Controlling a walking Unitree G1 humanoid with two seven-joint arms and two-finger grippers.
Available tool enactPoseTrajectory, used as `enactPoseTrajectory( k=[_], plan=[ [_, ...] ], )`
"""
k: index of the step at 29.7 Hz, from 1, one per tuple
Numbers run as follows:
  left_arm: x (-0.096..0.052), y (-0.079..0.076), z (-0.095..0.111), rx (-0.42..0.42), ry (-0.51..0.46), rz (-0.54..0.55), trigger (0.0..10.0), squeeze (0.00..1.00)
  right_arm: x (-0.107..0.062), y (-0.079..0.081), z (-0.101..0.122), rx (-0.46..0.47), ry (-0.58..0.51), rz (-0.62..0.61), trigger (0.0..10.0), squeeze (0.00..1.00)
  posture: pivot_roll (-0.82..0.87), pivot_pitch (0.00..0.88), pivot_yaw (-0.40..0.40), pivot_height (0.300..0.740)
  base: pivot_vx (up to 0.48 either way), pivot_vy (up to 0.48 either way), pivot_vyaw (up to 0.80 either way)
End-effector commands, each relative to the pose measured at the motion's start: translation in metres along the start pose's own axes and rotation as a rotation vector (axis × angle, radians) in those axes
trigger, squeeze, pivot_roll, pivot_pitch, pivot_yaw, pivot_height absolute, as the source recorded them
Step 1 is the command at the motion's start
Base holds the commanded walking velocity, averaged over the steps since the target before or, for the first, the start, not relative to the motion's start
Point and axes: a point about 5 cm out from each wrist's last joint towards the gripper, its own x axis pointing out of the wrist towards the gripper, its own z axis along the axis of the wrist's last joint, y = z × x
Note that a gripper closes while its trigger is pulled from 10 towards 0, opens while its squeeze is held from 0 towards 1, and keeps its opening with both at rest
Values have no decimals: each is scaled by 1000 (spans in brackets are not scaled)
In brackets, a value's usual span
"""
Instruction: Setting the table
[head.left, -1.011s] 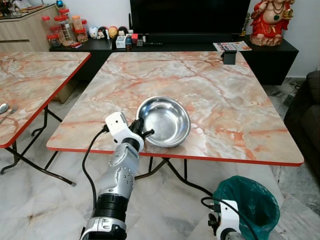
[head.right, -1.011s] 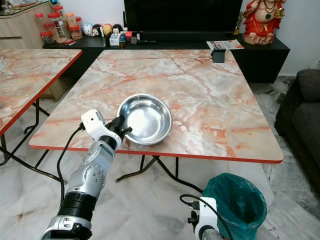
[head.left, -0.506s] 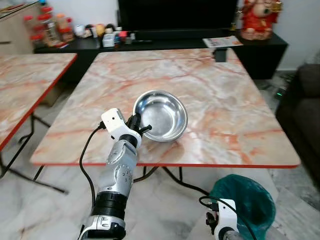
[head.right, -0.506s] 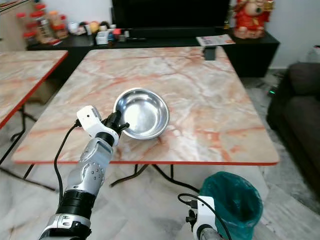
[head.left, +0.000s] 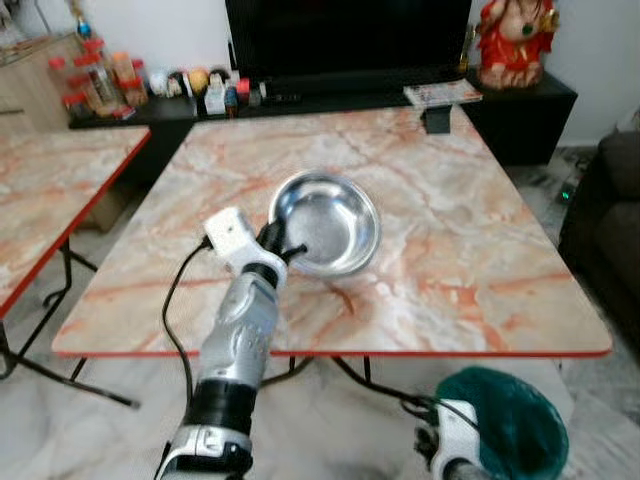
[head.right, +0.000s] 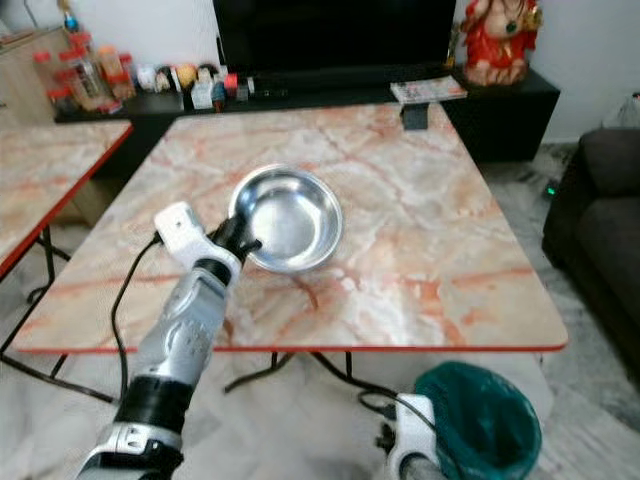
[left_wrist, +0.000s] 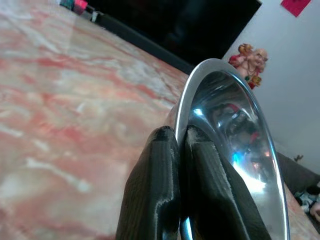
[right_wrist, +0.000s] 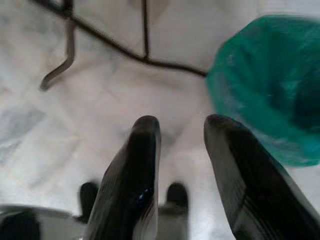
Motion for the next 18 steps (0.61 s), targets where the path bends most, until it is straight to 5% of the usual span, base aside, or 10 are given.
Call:
enactPoseTrajectory(
  k=[1,6,18],
  plan=[
    [5,-15,12,-39,-56,-29,10000,0,2,16,4,5,-11,39,10000,0,10,0,44,740,281,0,0],
    [4,-14,8,-36,-28,-38,10000,0,2,16,3,5,-10,41,10000,0,12,1,44,740,0,0,0],
    [1,-31,-29,-134,210,-157,10000,0,2,17,2,2,-6,43,10000,0,7,1,50,740,0,0,0]
  ],
)
